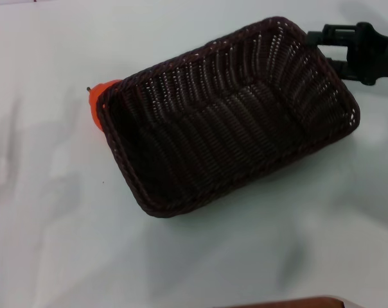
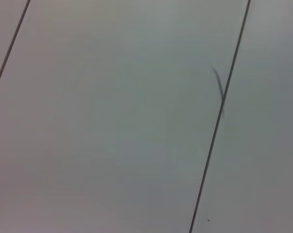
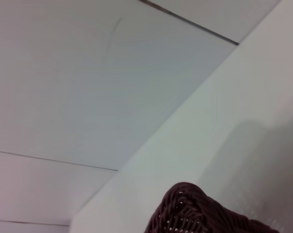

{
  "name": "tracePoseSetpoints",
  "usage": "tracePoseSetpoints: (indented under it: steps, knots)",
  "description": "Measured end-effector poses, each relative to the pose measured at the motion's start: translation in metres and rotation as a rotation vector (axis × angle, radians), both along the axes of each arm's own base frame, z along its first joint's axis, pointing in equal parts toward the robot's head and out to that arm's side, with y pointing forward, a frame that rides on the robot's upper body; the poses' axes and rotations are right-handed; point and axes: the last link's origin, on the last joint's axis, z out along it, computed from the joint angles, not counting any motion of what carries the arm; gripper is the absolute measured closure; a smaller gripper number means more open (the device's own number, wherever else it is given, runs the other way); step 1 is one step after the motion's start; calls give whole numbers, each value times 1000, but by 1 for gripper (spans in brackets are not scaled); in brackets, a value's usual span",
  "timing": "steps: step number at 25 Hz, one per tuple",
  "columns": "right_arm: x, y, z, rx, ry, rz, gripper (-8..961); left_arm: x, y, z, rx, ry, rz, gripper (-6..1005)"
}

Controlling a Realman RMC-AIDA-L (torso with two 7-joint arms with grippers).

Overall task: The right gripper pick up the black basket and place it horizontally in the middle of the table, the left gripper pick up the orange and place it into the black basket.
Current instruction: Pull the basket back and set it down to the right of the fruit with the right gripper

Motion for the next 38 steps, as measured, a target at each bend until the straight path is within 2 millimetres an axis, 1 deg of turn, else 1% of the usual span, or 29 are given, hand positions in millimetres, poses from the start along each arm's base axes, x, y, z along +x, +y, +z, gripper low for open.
tracePoseSetpoints:
  steps: [5,9,16,23,29,32,34,38]
  knots:
    - [5,-1,-2,-40,-74,-3,303,0,0,0,0,-8,-3,187]
    - [4,-6,-3,-82,-76,-6,306,2,0,2,10,-7,-17,187]
    - [2,-19,6,-150,-121,-7,312,1,-2,3,13,-6,-16,186]
    - [1,-29,1,-222,-111,6,312,1,-3,3,13,-7,-14,186]
    - [1,-38,-7,-280,-128,22,312,1,-2,3,15,-6,-17,186]
    - [6,-41,1,-257,-150,6,312,1,-2,3,15,-5,-17,187]
    - [8,-42,9,-234,-156,1,312,1,-2,3,15,-5,-17,187]
    - [4,-45,27,-214,-170,26,312,0,-2,3,10,-3,-11,187]
